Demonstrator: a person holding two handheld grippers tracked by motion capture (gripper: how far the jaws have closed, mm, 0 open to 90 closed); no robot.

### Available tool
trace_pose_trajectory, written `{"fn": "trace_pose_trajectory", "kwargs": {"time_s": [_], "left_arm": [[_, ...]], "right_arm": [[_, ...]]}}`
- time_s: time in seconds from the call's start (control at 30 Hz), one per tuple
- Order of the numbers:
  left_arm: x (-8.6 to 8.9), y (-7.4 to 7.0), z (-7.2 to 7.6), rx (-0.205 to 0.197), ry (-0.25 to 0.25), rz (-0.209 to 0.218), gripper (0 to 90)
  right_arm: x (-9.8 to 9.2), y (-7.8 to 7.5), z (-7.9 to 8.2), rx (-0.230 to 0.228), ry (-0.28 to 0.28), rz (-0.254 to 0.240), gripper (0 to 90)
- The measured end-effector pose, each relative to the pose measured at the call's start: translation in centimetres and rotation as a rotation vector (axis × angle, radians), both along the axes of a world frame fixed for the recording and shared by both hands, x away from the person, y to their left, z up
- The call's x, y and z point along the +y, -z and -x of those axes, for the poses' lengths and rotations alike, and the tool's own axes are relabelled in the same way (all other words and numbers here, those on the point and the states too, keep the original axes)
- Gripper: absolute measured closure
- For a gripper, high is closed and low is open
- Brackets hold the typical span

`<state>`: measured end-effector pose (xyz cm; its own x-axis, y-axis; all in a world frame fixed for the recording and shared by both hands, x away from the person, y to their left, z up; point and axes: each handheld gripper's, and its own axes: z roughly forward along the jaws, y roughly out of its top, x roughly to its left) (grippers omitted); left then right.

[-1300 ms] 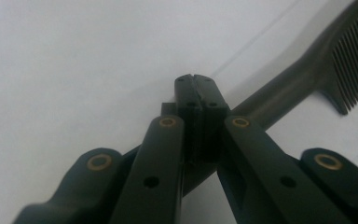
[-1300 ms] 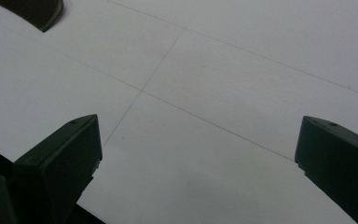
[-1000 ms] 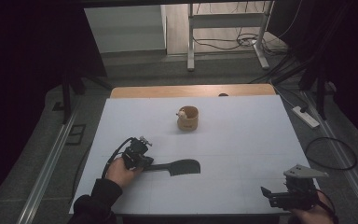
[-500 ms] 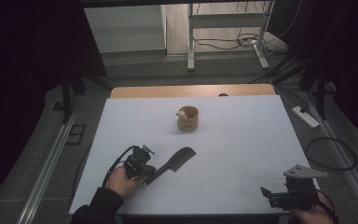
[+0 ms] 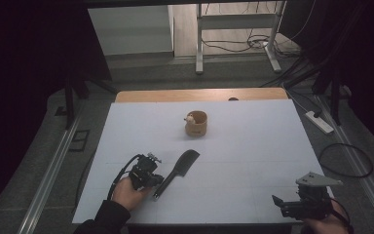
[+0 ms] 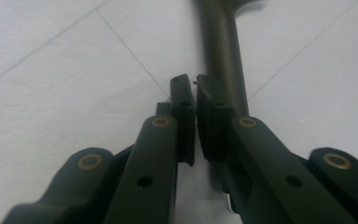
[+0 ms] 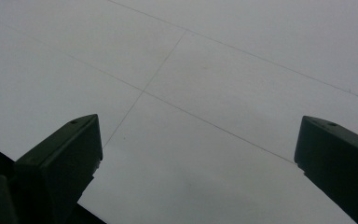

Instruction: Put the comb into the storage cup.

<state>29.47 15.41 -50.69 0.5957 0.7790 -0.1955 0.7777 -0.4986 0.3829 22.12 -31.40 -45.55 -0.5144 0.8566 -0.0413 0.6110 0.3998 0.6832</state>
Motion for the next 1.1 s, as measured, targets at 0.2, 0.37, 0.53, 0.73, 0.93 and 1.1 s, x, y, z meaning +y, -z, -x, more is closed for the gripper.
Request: {"fn": "trace_pose_trajectory", "kwargs": {"time_s": [0.2,0.37,0.53,0.73,0.93,1.1], "left_arm": [[0.7,-0.9,0.5,-0.032,-0.025,0.069,75.1],[0.9,-1.5,1.0,-0.071,-0.044,0.082,61.9],[1.2,-2.2,1.4,-0.116,-0.077,0.092,43.7],[1.3,-2.7,1.8,-0.133,-0.091,0.091,22.8],[0.7,-2.8,2.0,-0.139,-0.070,0.049,3.1],[0.5,-3.0,2.1,-0.132,-0.063,0.051,0.0]], "right_arm": [[0.0,0.0,0.0,0.000,0.000,0.000,0.9],[0.0,0.0,0.0,-0.001,0.001,-0.001,0.8],[0.0,0.0,0.0,-0.001,0.000,-0.001,0.8],[0.0,0.0,0.0,0.000,0.000,-0.001,0.8],[0.1,0.0,-0.1,0.003,0.000,0.000,0.7],[0.1,0.0,-0.1,0.004,-0.002,0.000,0.7]]}}
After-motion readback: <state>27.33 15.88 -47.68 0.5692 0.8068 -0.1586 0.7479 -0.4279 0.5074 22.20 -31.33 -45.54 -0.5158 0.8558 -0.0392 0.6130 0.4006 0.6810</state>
